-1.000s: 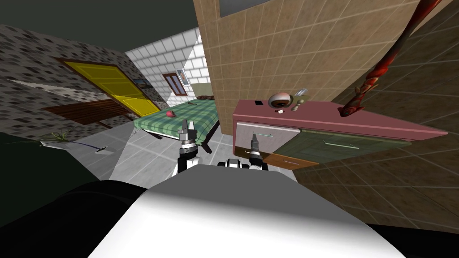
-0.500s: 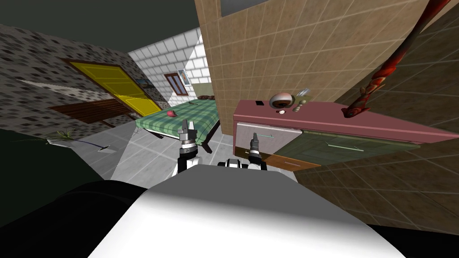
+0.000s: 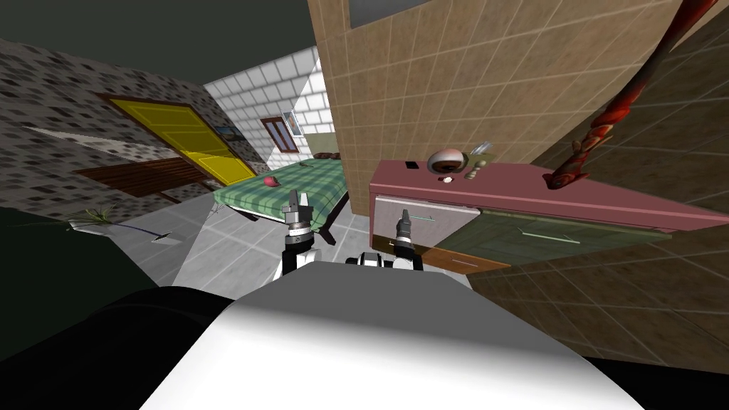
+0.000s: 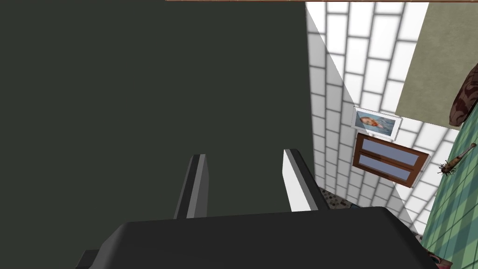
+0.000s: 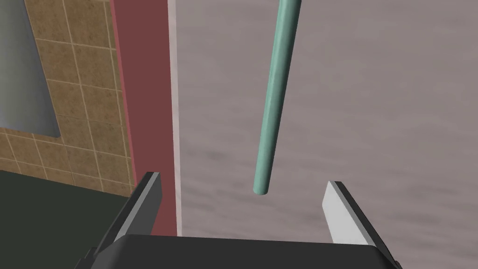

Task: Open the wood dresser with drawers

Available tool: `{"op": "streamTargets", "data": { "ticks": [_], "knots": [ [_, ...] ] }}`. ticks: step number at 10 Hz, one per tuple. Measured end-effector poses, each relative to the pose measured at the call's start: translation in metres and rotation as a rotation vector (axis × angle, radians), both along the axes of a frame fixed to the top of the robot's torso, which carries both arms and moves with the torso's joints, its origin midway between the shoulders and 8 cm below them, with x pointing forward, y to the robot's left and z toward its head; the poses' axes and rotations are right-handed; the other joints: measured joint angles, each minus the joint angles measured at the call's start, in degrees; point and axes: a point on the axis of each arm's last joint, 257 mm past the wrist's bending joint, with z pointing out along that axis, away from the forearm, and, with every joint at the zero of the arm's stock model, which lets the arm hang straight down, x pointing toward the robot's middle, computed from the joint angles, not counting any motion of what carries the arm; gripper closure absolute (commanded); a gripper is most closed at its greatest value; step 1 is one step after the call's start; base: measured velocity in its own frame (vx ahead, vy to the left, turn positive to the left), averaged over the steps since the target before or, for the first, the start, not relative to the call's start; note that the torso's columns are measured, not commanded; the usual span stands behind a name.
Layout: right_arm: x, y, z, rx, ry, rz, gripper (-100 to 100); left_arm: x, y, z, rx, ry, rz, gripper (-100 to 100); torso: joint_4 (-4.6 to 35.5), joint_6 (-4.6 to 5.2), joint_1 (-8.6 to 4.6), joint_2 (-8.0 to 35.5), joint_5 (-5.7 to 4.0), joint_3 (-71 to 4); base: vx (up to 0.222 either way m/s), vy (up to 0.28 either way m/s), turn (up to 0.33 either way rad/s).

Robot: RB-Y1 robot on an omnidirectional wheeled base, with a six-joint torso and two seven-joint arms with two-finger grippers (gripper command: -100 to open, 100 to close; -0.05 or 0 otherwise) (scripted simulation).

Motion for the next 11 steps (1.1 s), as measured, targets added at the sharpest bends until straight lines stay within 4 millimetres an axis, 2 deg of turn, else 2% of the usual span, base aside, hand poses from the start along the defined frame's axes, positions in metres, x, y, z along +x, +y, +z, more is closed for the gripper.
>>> {"op": "streamTargets", "data": {
  "ticks": [1,3,11],
  "knots": [
    [0.000,0.001,0.000,-0.002,0.001,0.002,100,0.000,0.000,0.000,0.000,0.000,0.000,0,0.0,-0.01,0.08,0.2,0.02,0.1,-0.051,0.018,0.044],
    [-0.001,-0.001,-0.004,-0.003,0.000,-0.001,100,0.000,0.000,0.000,0.000,0.000,0.000,0,0.1,0.00,0.13,0.4,0.04,0.3,-0.065,0.011,-0.014],
    [-0.009,0.009,-0.001,-0.003,0.012,0.023,100,0.000,0.000,0.000,0.000,0.000,0.000,0,0.3,0.08,0.07,0.6,0.09,0.4,-0.180,0.033,-0.024]
  ]
}}
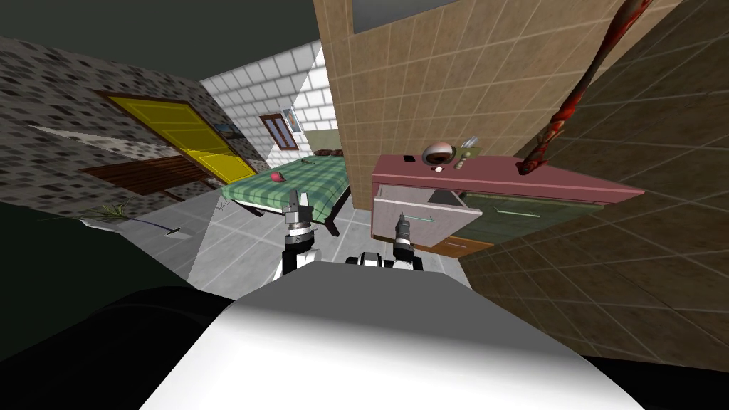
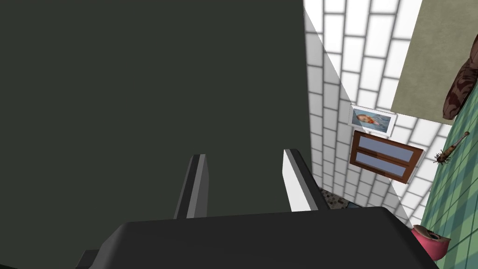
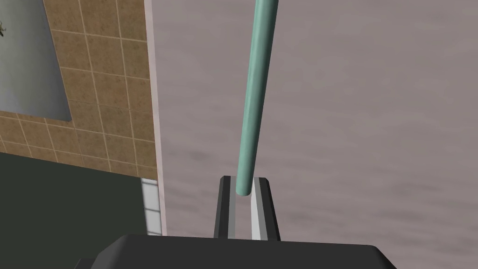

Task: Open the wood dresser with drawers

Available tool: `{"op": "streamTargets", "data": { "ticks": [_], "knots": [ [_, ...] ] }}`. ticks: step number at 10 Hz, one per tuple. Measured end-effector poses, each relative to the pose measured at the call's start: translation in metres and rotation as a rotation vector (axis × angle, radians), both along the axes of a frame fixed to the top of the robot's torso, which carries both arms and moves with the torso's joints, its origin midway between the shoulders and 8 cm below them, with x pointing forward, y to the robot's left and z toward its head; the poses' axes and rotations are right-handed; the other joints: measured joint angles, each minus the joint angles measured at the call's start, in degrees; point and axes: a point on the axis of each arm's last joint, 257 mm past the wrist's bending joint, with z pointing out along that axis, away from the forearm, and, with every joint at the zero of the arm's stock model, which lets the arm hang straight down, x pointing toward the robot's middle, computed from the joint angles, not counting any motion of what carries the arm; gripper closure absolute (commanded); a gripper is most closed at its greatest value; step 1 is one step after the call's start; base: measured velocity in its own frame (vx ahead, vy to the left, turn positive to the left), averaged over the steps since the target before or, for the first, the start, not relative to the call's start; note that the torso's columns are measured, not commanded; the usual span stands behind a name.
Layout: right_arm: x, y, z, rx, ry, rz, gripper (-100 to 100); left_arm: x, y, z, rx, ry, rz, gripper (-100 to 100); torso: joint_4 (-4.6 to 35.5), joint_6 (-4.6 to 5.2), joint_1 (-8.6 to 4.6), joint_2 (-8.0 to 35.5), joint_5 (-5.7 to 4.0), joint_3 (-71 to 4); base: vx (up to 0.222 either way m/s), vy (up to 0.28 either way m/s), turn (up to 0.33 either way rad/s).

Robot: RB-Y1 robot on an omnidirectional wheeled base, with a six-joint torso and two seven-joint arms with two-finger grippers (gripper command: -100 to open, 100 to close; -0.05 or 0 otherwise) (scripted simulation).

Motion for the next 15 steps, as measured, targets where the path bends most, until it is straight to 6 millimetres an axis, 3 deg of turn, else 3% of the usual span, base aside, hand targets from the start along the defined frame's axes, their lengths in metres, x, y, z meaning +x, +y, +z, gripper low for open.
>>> {"op": "streamTargets", "data": {
  "ticks": [1,2,12,13,15],
  "knots": [
    [-0.001,0.001,0.001,0.000,0.001,0.001,100,0.000,0.000,0.000,0.000,0.000,0.000,0,0.1,-0.02,0.09,0.0,0.05,0.0,-0.092,0.025,-0.008],
    [-0.002,0.002,-0.003,-0.001,0.010,0.003,-100,0.000,0.000,0.000,0.000,0.000,0.000,0,0.0,-0.06,0.05,-0.4,0.06,-0.2,-0.007,0.002,-0.086],
    [-0.008,0.027,0.043,0.003,0.019,0.059,-100,0.000,0.000,0.000,0.000,0.000,0.000,0,-0.1,-0.05,0.02,-0.3,-0.02,-0.2,0.017,-0.004,-0.049],
    [-0.008,0.027,0.043,0.001,0.020,0.061,0,0.000,0.000,0.000,0.000,0.000,0.000,0,-0.1,-0.08,0.03,-0.2,-0.04,-0.1,0.000,0.000,0.000],
    [-0.008,0.027,0.042,0.001,0.023,0.061,0,0.000,0.000,0.000,0.000,0.000,0.000,0,-0.2,-0.08,0.02,-0.3,-0.05,-0.2,0.000,0.000,0.000]
  ]
}}
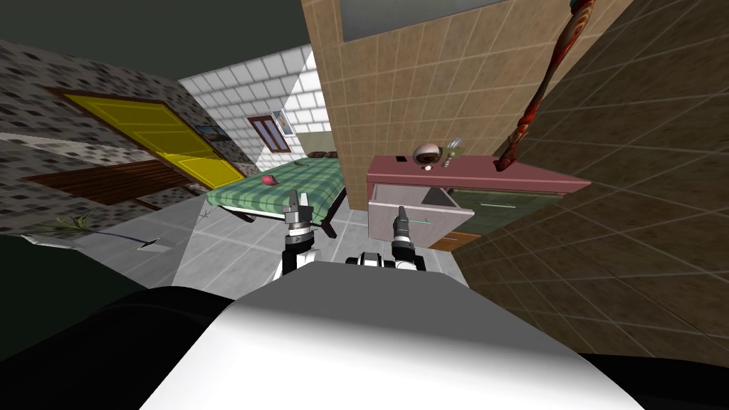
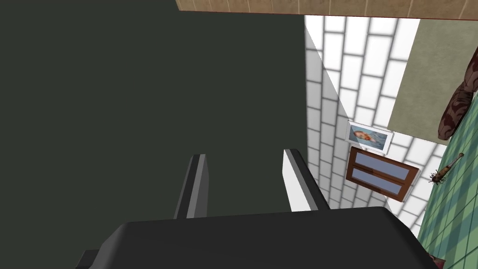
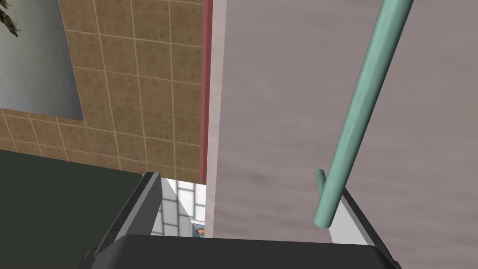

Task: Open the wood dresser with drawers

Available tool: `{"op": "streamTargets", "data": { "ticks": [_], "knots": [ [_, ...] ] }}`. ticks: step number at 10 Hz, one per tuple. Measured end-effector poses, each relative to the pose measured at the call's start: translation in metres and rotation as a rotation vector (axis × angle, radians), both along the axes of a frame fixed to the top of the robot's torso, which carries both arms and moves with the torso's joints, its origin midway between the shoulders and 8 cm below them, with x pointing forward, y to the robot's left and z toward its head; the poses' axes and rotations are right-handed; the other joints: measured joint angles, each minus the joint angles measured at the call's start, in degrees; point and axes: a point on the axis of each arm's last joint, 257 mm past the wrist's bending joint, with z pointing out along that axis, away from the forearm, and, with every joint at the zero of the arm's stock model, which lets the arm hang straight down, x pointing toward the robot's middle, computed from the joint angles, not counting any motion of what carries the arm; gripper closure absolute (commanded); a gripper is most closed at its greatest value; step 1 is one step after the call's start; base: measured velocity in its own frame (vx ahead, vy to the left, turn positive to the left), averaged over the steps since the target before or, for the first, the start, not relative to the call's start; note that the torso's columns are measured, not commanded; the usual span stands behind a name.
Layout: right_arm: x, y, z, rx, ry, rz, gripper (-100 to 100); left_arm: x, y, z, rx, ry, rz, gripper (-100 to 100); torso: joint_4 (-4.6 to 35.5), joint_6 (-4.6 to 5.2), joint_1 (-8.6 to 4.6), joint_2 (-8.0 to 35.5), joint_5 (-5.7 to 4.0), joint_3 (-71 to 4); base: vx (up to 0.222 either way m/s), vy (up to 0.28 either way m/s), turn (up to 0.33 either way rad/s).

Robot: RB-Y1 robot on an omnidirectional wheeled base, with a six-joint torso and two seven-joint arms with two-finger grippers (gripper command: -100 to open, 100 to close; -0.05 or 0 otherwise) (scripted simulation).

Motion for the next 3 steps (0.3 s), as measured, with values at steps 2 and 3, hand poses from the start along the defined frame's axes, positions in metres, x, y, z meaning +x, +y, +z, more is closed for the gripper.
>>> {"op": "streamTargets", "data": {
  "ticks": [2,3],
  "knots": [
    [-0.0001,0.0000,-0.0008,0.000,0.002,0.000,0,0.0000,0.0000,0.0000,0.000,0.000,0.000,0,0.0,0.00,-0.01,-0.1,-0.01,0.0,0.000,0.000,0.000],
    [-0.0001,0.0000,-0.0011,0.000,0.002,0.000,0,0.0000,0.0000,0.0000,0.000,0.000,0.000,0,0.0,0.00,-0.01,-0.1,-0.01,0.0,0.000,0.000,0.000]
  ]
}}
